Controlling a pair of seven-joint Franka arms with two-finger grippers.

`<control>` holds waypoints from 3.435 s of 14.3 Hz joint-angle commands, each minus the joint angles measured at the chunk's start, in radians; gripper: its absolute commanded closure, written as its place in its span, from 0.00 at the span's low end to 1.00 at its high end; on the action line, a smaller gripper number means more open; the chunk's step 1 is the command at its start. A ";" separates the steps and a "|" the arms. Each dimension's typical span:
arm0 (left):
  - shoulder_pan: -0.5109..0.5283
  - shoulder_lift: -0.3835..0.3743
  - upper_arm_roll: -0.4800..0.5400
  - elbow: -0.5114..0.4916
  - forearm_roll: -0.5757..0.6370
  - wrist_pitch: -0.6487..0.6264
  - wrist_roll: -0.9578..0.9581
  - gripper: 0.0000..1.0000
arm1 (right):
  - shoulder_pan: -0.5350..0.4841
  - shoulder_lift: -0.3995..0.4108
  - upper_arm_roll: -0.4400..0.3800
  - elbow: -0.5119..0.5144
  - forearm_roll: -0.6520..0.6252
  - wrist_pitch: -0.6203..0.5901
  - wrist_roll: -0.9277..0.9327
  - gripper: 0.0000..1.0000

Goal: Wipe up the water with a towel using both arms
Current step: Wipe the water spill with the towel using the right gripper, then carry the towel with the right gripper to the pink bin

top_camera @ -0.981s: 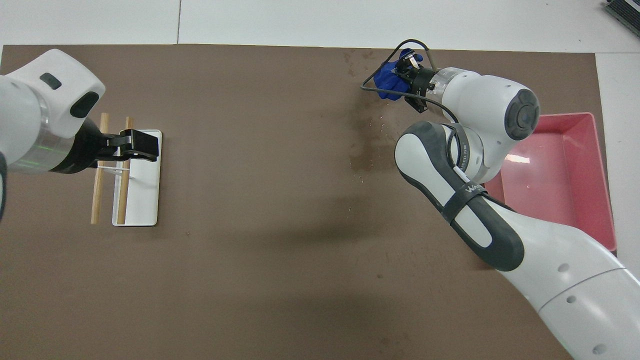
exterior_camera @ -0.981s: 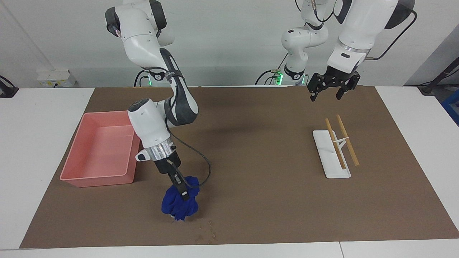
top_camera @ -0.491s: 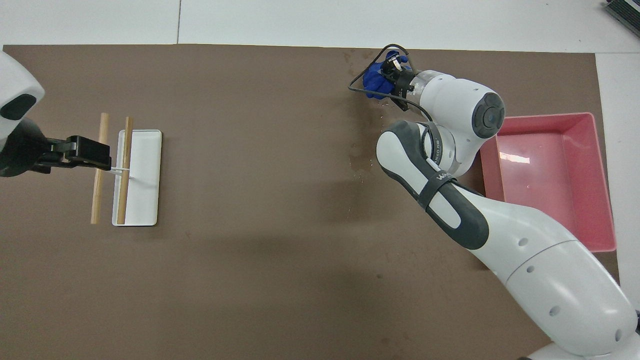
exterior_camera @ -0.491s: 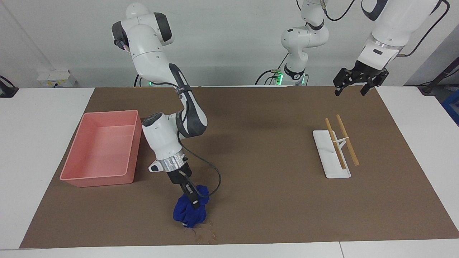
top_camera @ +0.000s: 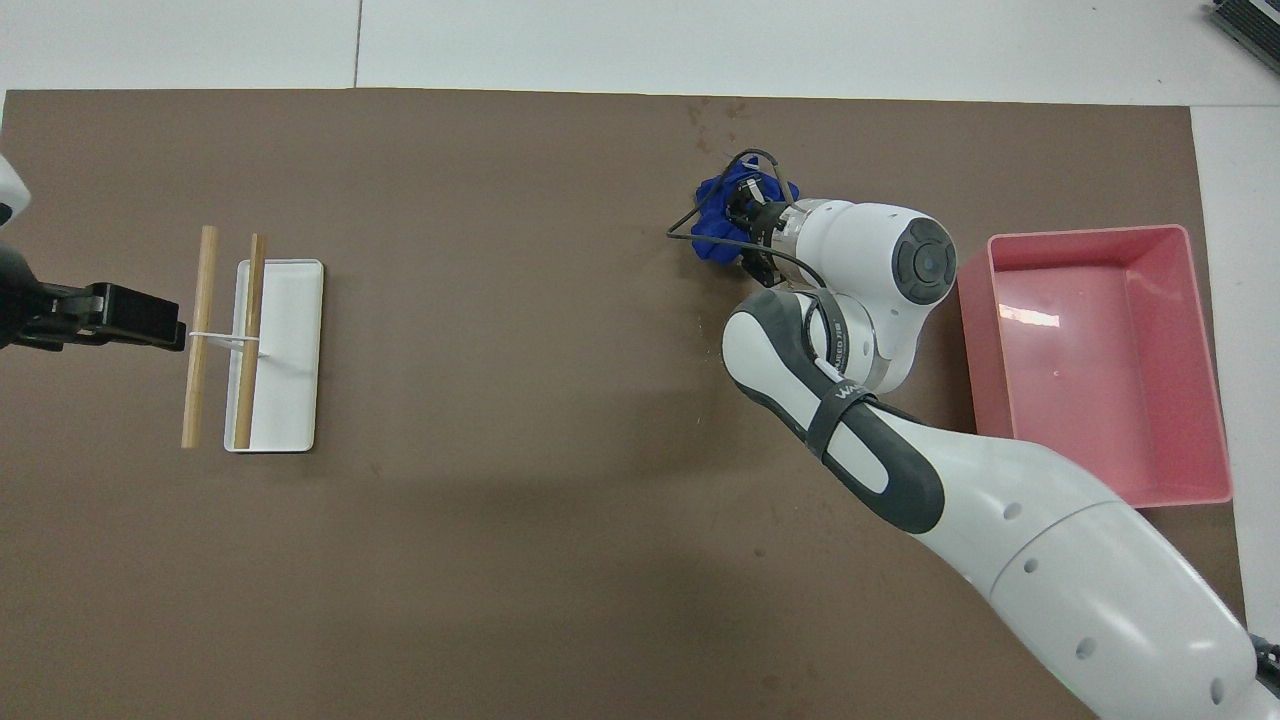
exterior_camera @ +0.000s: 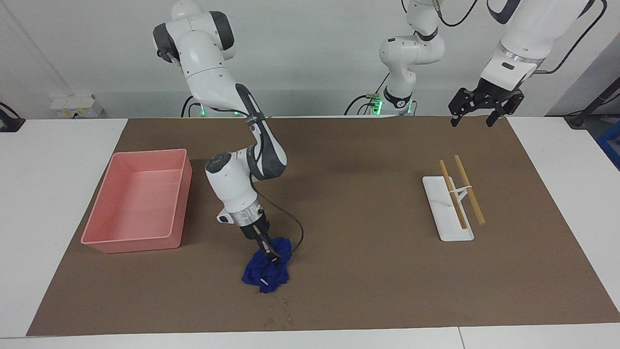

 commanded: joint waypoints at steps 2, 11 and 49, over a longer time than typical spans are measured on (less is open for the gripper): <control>0.013 -0.005 -0.013 0.022 0.033 -0.072 0.001 0.00 | -0.001 -0.124 0.007 -0.177 0.007 -0.141 0.031 1.00; 0.020 -0.013 -0.012 0.022 0.026 -0.063 -0.003 0.00 | 0.068 -0.280 0.007 -0.416 0.007 -0.339 0.015 1.00; 0.018 -0.020 -0.012 0.011 0.026 -0.071 -0.008 0.00 | -0.422 -0.628 -0.009 -0.292 -0.097 -0.792 -1.239 1.00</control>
